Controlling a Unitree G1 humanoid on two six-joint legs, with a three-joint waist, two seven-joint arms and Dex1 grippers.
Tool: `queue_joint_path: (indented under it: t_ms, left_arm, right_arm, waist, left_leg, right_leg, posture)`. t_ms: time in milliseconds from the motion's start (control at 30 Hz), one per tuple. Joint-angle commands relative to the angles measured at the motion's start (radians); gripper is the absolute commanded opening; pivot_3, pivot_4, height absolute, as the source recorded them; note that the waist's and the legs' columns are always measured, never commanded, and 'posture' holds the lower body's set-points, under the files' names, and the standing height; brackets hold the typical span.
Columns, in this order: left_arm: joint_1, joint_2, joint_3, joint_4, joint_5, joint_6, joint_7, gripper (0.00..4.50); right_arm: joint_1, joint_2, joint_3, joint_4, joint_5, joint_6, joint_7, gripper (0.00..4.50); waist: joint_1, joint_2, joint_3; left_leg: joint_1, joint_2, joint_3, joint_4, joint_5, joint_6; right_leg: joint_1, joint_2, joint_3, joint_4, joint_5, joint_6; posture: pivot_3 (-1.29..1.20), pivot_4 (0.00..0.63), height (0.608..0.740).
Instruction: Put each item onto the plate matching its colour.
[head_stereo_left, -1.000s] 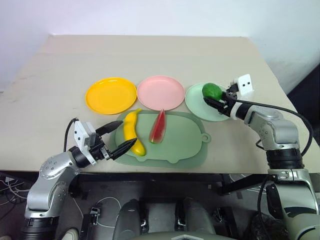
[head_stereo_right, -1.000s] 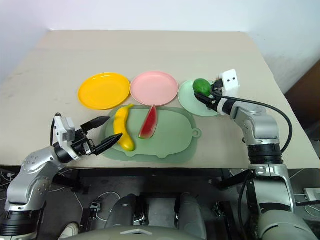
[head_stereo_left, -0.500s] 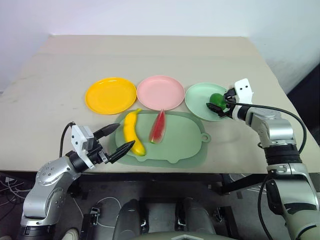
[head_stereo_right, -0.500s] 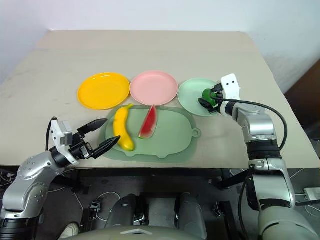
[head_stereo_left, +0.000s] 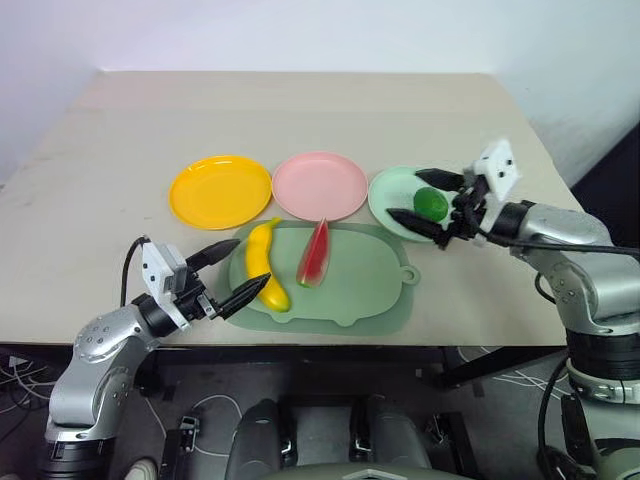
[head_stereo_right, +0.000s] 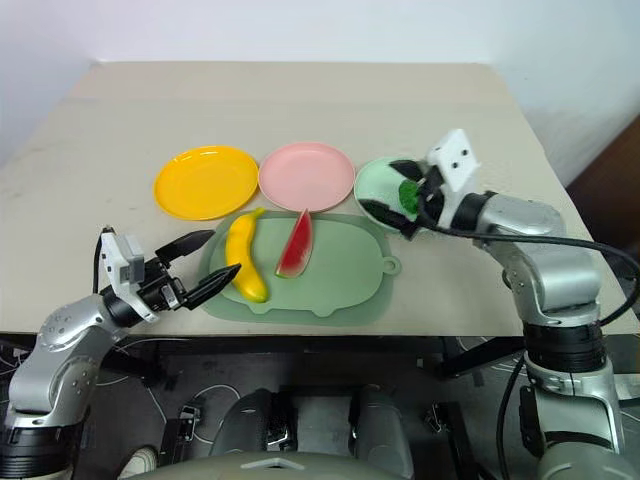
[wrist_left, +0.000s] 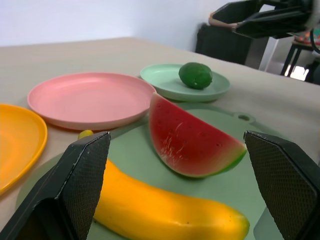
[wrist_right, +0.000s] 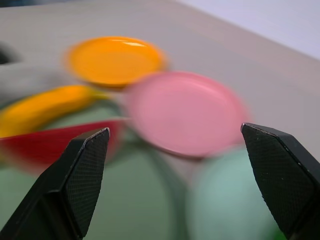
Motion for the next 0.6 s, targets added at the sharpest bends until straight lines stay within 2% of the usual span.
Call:
queue_joint_path:
  t_ms: [33,333,600]
  left_arm:
    - [-0.007,-0.004,0.011,-0.015,0.001,-0.023,0.005,4.50]
    - [0.038,-0.021,0.016,-0.055,0.007,-0.039,0.040,4.50]
    - [0.112,-0.026,0.023,-0.102,0.008,-0.051,0.067,4.50]
  right_arm:
    - [-0.051,0.009,0.090,0.021,-0.047,-0.111,0.084,4.47]
    - [-0.207,0.100,0.335,0.301,-0.269,-0.439,0.247,4.47]
    - [-0.375,0.189,0.402,0.570,-0.383,-0.687,0.350,4.47]
  waist:
    - [0.002,0.000,0.000]
    - [-0.002,0.000,0.000]
    - [-0.002,0.000,0.000]
  left_leg:
    - [0.000,0.000,0.000,0.000,0.000,0.000]
    - [0.000,0.000,0.000,0.000,0.000,0.000]
    - [0.000,0.000,0.001,0.000,0.000,0.000]
  right_leg:
    - [0.000,0.000,0.000,0.000,0.000,0.000]
    - [0.000,0.000,0.000,0.000,0.000,0.000]
    - [-0.001,0.000,0.000,0.001,0.000,0.000]
  posture:
    - [0.00,0.150,0.695]
    - [0.00,0.150,0.695]
    - [0.00,0.150,0.695]
